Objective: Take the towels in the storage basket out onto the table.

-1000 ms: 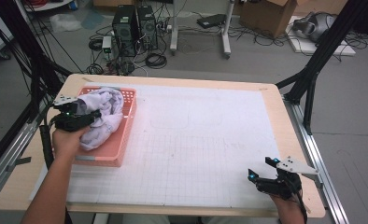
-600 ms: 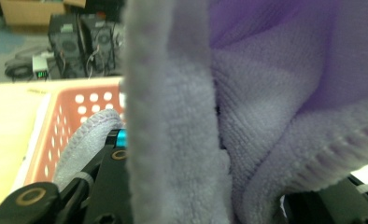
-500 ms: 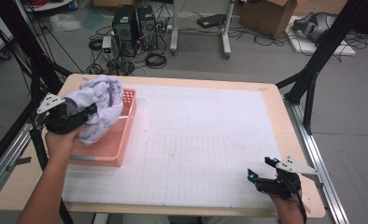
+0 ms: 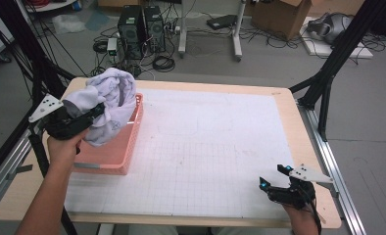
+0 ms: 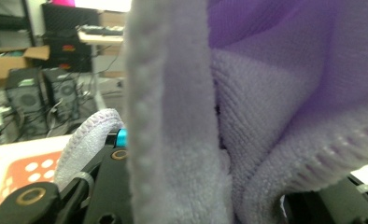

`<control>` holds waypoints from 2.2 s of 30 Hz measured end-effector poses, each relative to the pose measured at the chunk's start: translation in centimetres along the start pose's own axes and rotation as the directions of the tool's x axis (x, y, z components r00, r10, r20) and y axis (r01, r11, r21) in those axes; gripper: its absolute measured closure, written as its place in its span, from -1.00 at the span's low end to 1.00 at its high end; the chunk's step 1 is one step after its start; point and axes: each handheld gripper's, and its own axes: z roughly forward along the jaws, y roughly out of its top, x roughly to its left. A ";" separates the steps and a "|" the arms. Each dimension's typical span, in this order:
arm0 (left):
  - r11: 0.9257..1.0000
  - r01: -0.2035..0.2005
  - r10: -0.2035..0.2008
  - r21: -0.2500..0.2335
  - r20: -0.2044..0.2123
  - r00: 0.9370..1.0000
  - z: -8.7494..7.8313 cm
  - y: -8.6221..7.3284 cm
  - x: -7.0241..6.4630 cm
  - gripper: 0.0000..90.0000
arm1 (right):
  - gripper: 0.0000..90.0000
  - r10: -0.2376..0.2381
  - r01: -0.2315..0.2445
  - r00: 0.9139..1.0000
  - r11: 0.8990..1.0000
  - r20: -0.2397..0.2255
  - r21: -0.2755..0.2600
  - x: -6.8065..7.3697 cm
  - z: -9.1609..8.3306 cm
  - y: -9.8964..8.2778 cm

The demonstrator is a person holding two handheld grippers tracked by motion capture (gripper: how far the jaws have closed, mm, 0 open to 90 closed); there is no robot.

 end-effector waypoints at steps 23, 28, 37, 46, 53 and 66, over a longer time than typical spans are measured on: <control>0.997 -0.029 0.047 -0.071 0.277 0.960 3.5 1.2 -6.5 0.26 | -0.67 -0.006 0.006 1.000 1.000 -0.006 -0.006 0.0 0.1 0.1; 0.998 -0.047 0.059 -0.042 0.325 0.944 5.1 0.7 -8.6 0.26 | -0.67 -0.005 0.005 1.000 1.000 -0.007 -0.006 0.0 0.1 0.1; 0.996 -0.085 0.073 0.013 0.402 0.913 8.3 -0.8 -12.1 0.26 | -0.67 -0.005 0.005 1.000 1.000 -0.006 -0.008 -0.1 0.0 0.1; 0.989 -0.117 0.065 0.088 0.452 0.890 12.1 -3.7 -15.7 0.26 | -0.67 -0.002 0.002 1.000 1.000 -0.007 -0.008 -0.1 0.0 0.1; 0.978 -0.137 0.049 0.159 0.463 0.885 14.5 -6.2 -17.8 0.25 | -0.67 0.000 0.000 1.000 1.000 -0.008 -0.004 -0.2 0.1 0.0; 0.933 -0.128 -0.025 0.337 0.415 0.909 18.1 -10.6 -19.6 0.10 | -0.67 0.002 -0.002 1.000 1.000 -0.010 -0.002 -0.4 0.1 0.0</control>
